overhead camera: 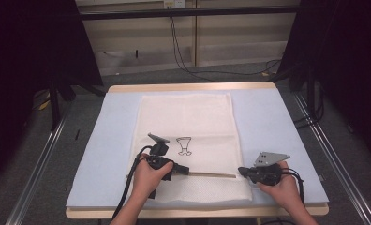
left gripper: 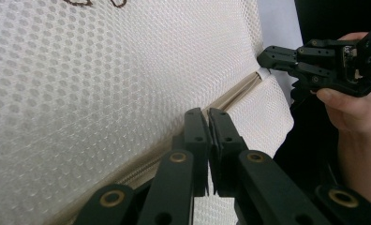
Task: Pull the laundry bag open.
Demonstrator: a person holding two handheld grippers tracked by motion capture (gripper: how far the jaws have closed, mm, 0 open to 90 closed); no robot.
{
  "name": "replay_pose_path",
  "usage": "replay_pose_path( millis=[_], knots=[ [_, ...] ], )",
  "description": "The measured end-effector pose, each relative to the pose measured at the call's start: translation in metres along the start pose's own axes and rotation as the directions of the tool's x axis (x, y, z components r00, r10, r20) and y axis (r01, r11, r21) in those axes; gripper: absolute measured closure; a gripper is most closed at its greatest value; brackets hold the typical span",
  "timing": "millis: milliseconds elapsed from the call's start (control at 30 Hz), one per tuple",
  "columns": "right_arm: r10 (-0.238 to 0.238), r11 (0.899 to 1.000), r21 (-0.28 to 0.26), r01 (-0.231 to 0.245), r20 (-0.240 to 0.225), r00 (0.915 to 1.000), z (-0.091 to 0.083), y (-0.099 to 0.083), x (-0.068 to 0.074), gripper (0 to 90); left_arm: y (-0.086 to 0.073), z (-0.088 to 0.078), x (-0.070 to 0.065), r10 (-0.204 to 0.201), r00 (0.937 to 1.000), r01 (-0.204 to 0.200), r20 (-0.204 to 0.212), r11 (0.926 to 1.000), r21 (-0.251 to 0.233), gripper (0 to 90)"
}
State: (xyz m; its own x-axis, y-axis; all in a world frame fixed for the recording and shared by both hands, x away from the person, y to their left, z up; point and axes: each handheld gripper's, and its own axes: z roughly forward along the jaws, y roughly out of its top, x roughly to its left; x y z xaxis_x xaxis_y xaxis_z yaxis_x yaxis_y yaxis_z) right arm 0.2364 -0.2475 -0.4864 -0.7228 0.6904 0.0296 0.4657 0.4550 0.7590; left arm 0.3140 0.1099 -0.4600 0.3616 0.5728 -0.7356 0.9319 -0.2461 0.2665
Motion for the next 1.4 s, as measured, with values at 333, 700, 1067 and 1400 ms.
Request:
replay_pose_path(
  millis=[333,700,1067,1400],
  knots=[
    [0.007,1.000,-0.001,-0.007,-0.003,1.0000,0.000,0.000,0.000,90.0,-0.005,-0.008,0.005,-0.008,1.0000,0.008,0.001,0.9999,-0.012,87.4],
    [0.009,1.000,-0.001,-0.009,-0.003,1.0000,0.000,0.000,0.000,90.0,-0.009,-0.015,0.013,-0.006,1.0000,0.006,-0.002,0.9999,-0.014,87.4],
    [0.008,1.000,-0.001,-0.008,-0.003,1.0000,0.000,0.000,0.000,90.0,-0.013,-0.021,0.020,-0.043,0.9991,0.043,0.006,0.9987,-0.026,87.3],
    [0.011,1.000,0.001,-0.011,-0.001,0.9999,0.000,0.000,-0.001,90.0,-0.017,-0.032,0.029,-0.043,0.9989,0.044,0.019,0.9981,-0.043,87.4]
  ],
)
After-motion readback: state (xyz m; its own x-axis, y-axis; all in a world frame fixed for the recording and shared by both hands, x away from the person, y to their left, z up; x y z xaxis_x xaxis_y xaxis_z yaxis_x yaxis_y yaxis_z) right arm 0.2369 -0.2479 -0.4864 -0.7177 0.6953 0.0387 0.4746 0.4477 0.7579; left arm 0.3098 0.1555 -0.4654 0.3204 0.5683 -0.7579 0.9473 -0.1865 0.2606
